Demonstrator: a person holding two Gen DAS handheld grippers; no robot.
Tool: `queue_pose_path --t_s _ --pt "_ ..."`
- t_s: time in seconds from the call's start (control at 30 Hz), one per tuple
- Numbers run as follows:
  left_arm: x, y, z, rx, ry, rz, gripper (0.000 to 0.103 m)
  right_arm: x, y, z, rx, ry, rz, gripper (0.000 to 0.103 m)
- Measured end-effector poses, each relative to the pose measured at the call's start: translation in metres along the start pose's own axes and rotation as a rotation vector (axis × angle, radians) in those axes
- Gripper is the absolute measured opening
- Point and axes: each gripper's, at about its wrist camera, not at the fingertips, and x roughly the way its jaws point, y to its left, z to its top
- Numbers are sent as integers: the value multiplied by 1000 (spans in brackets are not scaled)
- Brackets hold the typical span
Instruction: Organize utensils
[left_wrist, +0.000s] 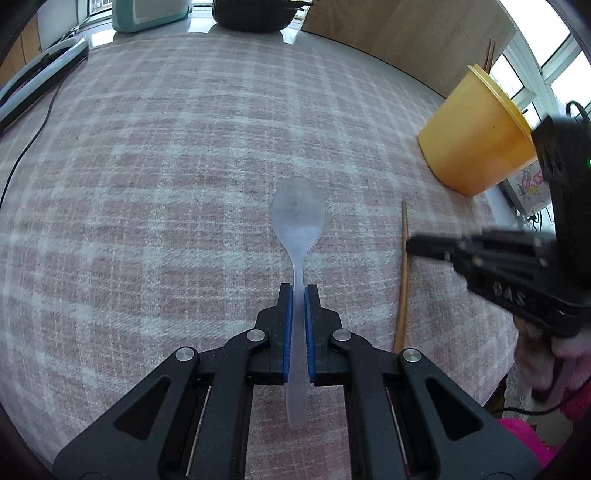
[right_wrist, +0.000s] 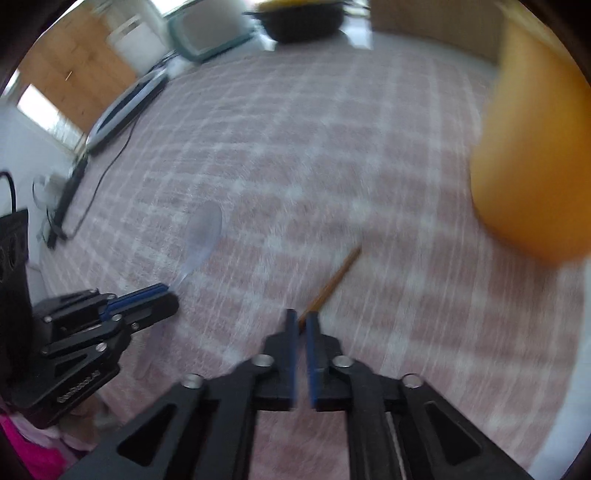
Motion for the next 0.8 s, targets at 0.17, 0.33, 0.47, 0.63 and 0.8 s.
queue_pose_path --t_s 0.17,0.33,0.47,0.63,0.8 --pt "1 -2 1 18 20 6 5 1 -9 11 -10 42 30 0" --pt "-1 -3 8 29 17 12 5 4 -33 3 239 89 183 37" --pt "2 -3 9 18 19 8 5 9 -38 3 296 76 192 30" --pt "-4 7 7 -15 3 13 5 17 -18 28 235 63 153 22" --pt "-14 19 11 -31 -20 20 9 18 12 38 43 38 63 5"
